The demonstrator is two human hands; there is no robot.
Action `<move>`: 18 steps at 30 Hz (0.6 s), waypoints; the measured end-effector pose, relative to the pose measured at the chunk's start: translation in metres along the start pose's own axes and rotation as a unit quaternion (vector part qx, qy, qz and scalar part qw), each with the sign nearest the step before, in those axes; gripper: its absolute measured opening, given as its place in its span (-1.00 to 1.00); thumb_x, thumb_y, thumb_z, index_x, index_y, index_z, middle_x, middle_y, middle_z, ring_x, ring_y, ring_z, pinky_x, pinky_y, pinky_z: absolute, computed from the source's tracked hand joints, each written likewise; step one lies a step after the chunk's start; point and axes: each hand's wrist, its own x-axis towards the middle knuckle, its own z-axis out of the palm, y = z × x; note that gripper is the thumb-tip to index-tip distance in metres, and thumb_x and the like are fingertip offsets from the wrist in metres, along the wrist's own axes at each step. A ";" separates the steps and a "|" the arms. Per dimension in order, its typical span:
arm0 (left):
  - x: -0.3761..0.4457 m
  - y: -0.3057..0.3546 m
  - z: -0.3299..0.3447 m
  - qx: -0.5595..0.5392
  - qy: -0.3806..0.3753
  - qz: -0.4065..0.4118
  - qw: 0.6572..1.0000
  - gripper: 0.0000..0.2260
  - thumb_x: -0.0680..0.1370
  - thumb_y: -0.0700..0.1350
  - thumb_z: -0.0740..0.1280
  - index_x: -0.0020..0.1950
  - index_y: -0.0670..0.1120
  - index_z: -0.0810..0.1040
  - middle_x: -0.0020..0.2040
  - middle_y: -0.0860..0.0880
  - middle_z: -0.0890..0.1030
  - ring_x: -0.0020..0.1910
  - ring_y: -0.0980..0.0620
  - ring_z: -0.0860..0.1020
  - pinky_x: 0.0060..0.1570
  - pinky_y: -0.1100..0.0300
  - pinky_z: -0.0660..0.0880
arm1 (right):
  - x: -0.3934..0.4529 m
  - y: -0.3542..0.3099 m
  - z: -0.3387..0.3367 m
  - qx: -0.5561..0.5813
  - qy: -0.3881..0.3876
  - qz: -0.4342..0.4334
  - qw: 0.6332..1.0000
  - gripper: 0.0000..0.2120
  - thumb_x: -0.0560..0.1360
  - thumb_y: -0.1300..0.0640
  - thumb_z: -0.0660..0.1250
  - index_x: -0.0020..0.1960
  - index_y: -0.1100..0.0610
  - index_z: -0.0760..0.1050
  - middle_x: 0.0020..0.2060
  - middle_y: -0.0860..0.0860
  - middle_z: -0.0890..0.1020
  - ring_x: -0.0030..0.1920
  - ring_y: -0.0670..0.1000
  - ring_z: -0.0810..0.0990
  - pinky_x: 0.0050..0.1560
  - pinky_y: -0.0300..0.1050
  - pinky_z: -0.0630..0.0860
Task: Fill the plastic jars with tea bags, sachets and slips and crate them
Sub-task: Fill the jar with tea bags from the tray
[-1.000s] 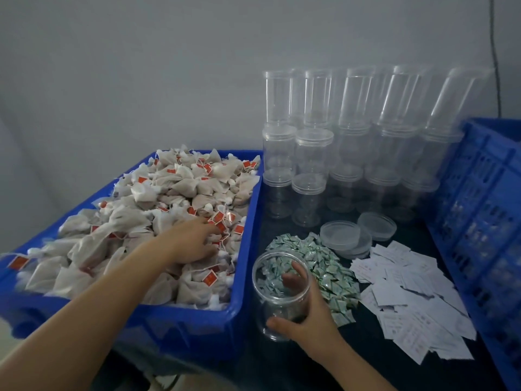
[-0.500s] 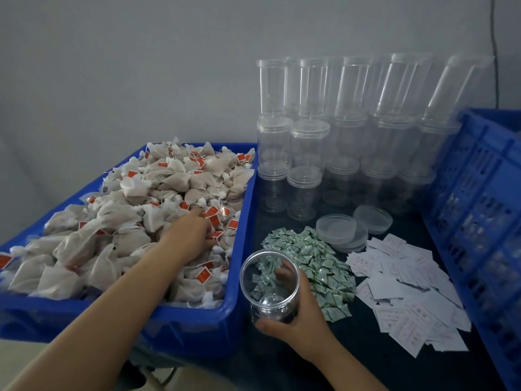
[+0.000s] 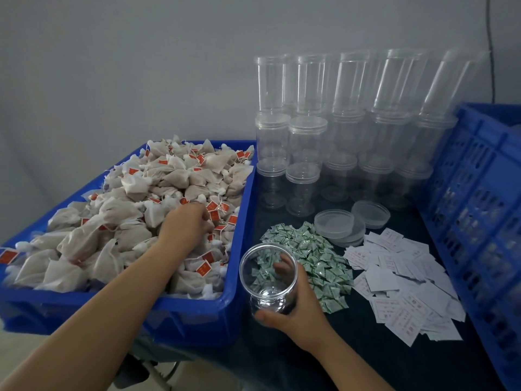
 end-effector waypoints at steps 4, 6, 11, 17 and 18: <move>-0.002 0.002 -0.002 -0.024 0.013 0.000 1.000 -0.79 0.45 -0.07 0.44 -0.13 -0.07 0.42 -0.12 -0.05 0.52 -0.19 -0.01 0.46 -0.20 0.15 0.34 | 0.001 0.000 0.000 0.000 0.000 0.002 1.000 -0.05 0.04 -0.38 0.63 0.30 -0.61 0.18 0.25 -0.46 0.43 0.36 -0.31 0.41 0.17 -0.41 0.47; -0.002 0.002 -0.003 -0.042 0.022 0.003 0.999 -0.78 0.46 -0.08 0.44 -0.06 -0.09 0.42 -0.07 -0.07 0.52 -0.16 -0.03 0.46 -0.19 0.15 0.33 | 0.001 0.001 0.000 0.001 0.001 0.002 1.000 -0.05 0.04 -0.38 0.62 0.29 -0.61 0.17 0.25 -0.47 0.43 0.36 -0.31 0.41 0.18 -0.41 0.46; -0.004 -0.002 -0.005 -0.091 0.060 0.039 0.993 -0.72 0.49 -0.17 0.41 0.18 -0.18 0.56 0.13 -0.12 0.51 0.02 -0.03 0.47 -0.02 0.19 0.36 | 0.001 0.002 0.000 -0.005 0.001 0.002 1.000 -0.04 0.05 -0.38 0.62 0.31 -0.61 0.16 0.26 -0.47 0.42 0.36 -0.31 0.40 0.17 -0.42 0.46; -0.015 0.006 -0.025 -0.140 0.125 0.158 0.969 -0.92 0.44 -0.24 0.45 -0.18 -0.21 0.57 -0.04 -0.10 0.52 -0.09 0.04 0.46 -0.08 0.20 0.40 | 0.001 0.001 0.000 -0.011 0.001 0.003 1.000 -0.05 0.05 -0.38 0.62 0.29 -0.62 0.17 0.24 -0.48 0.41 0.35 -0.33 0.39 0.20 -0.43 0.44; -0.016 0.008 -0.027 -0.137 0.125 0.171 0.968 -0.91 0.46 -0.21 0.43 -0.16 -0.20 0.56 -0.02 -0.11 0.56 -0.07 0.04 0.49 -0.05 0.18 0.42 | 0.001 0.001 0.000 -0.014 0.001 0.002 1.000 -0.05 0.06 -0.34 0.64 0.29 -0.61 0.17 0.24 -0.49 0.41 0.36 -0.33 0.39 0.22 -0.42 0.44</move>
